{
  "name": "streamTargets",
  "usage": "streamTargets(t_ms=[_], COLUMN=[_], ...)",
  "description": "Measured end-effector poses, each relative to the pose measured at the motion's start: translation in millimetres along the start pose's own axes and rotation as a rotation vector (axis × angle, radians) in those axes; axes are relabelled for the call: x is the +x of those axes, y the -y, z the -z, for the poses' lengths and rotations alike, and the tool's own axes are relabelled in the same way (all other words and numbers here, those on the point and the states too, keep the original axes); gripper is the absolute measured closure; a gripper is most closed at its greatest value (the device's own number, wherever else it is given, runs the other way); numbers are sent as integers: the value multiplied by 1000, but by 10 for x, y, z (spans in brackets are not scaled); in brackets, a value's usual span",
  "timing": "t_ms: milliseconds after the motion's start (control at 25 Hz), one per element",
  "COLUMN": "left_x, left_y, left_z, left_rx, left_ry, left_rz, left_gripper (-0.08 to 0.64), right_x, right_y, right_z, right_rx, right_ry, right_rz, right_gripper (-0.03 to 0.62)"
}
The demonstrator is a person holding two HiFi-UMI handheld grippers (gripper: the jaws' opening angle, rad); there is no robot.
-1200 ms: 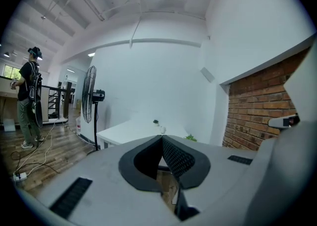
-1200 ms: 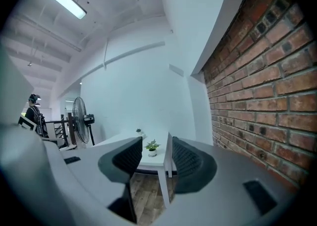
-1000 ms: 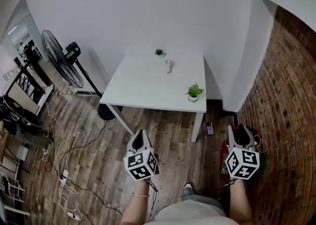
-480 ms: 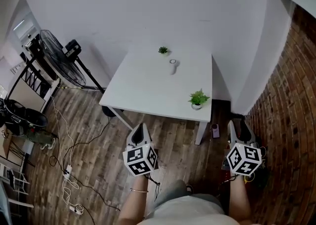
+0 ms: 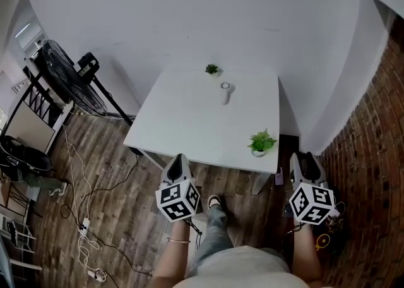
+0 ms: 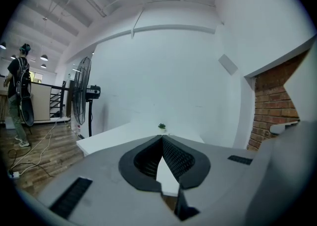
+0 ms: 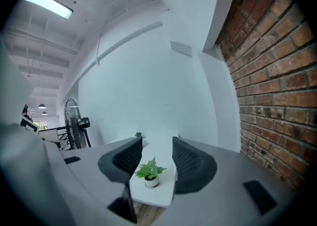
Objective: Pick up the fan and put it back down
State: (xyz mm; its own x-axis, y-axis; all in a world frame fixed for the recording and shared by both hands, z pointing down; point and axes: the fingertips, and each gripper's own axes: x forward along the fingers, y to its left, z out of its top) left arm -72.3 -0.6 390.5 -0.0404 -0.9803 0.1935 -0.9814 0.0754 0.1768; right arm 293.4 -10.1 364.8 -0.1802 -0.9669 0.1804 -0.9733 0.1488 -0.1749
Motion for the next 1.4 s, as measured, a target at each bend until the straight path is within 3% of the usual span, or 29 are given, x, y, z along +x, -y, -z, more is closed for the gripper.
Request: streamTargets(t_ms=[520, 920, 1400], left_x=[1832, 2883, 3128], left_y=[-486, -773, -656], left_z=[-745, -680, -445], left_rx=[-18, -4, 28], left_ry=[30, -70, -134], left_rz=[91, 124, 99], left_gripper=[548, 548, 548], right_x=[1430, 2262, 2793], right_y=[-488, -736, -1070], right_z=[-596, -569, -329], right_rx=[-3, 18, 64], right_ry=[45, -16, -109], right_rz=[97, 136, -28], right_gripper=[400, 397, 396])
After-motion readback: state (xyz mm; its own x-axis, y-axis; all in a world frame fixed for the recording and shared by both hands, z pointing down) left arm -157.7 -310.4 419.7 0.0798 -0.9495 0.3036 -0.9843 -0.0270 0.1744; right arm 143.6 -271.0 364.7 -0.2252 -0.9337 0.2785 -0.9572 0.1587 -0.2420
